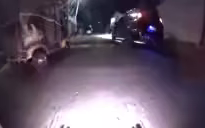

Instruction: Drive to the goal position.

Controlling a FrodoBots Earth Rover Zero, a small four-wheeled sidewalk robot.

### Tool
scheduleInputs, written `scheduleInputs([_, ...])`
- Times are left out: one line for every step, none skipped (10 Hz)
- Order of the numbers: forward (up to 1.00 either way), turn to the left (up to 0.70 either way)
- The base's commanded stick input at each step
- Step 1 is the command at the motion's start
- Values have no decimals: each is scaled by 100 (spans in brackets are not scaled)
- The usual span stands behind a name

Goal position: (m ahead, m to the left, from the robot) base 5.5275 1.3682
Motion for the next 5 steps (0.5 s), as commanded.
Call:
scheduleInputs([85, 0])
scheduleInputs([85, 0])
scheduleInputs([85, 0])
scheduleInputs([85, 0])
scheduleInputs([85, 0])
